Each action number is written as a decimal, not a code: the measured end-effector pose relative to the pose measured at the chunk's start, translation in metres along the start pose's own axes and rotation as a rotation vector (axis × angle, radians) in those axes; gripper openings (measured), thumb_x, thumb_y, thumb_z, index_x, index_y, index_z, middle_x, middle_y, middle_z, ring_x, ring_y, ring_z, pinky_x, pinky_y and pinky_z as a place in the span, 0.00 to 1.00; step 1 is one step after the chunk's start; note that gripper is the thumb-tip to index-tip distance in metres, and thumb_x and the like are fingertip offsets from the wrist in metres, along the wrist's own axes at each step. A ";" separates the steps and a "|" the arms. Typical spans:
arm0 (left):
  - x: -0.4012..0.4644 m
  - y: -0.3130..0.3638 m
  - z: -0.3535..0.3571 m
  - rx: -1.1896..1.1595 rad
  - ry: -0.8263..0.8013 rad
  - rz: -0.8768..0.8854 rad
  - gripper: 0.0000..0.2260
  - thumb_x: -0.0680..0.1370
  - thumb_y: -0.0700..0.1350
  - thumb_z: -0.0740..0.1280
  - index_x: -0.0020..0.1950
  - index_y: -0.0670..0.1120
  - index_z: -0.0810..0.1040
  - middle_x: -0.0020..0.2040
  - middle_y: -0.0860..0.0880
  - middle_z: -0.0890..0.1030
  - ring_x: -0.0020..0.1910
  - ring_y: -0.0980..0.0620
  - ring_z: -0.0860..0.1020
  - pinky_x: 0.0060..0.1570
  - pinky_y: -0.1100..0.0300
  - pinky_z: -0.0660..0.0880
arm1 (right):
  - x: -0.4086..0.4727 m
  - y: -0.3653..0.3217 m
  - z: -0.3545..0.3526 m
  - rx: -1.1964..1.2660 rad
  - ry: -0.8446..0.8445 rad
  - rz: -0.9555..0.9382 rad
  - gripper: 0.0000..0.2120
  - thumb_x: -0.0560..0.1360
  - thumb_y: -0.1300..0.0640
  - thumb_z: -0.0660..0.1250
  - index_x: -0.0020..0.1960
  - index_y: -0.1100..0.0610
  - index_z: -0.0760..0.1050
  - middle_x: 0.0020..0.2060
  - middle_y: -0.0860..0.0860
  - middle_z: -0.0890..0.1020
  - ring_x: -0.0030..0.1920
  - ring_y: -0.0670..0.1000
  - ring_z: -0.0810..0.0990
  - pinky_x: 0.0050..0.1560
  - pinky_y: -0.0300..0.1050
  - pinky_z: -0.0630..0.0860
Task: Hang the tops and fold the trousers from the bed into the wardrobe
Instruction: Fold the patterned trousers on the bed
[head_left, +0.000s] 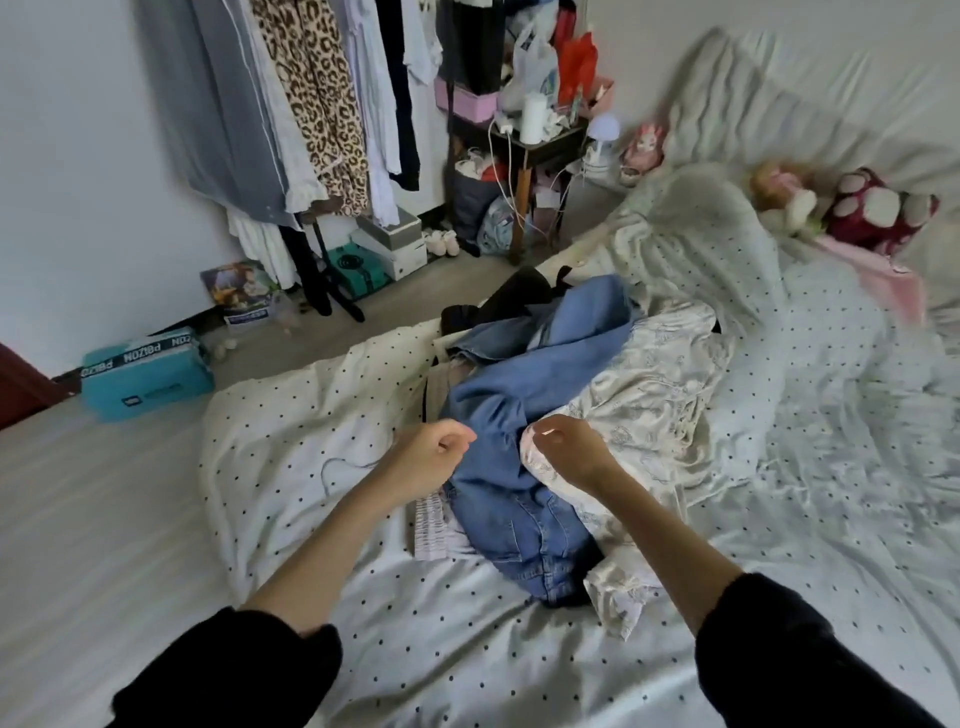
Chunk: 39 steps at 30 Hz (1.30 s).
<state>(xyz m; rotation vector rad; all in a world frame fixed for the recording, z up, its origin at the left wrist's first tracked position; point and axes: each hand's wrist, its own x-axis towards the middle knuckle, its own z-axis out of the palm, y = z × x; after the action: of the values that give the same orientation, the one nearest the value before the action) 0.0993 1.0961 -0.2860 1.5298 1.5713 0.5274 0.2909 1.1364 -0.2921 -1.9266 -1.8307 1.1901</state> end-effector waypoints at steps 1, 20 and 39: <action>0.016 -0.002 0.003 0.037 -0.015 -0.002 0.11 0.81 0.42 0.57 0.61 0.46 0.75 0.59 0.49 0.78 0.61 0.51 0.75 0.55 0.64 0.70 | 0.016 0.007 0.002 -0.013 0.017 0.038 0.15 0.79 0.58 0.59 0.63 0.60 0.73 0.59 0.58 0.78 0.60 0.58 0.75 0.58 0.45 0.70; 0.161 -0.069 0.101 0.747 -0.350 0.064 0.24 0.80 0.51 0.58 0.75 0.55 0.55 0.75 0.50 0.31 0.75 0.44 0.39 0.69 0.37 0.50 | 0.120 0.119 0.056 -0.291 0.264 0.119 0.10 0.79 0.59 0.59 0.57 0.53 0.76 0.58 0.50 0.75 0.59 0.54 0.73 0.59 0.53 0.71; 0.076 0.050 0.201 0.649 -0.293 0.554 0.29 0.72 0.37 0.66 0.72 0.48 0.64 0.72 0.48 0.65 0.71 0.46 0.60 0.65 0.51 0.63 | -0.106 0.170 -0.068 0.709 0.326 0.163 0.08 0.79 0.64 0.60 0.42 0.56 0.72 0.39 0.57 0.77 0.40 0.55 0.75 0.45 0.51 0.73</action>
<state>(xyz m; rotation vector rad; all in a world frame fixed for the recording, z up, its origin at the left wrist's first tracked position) 0.2982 1.1244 -0.3770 2.4382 1.1246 0.0570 0.4720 1.0306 -0.3190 -1.7212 -0.9241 1.2514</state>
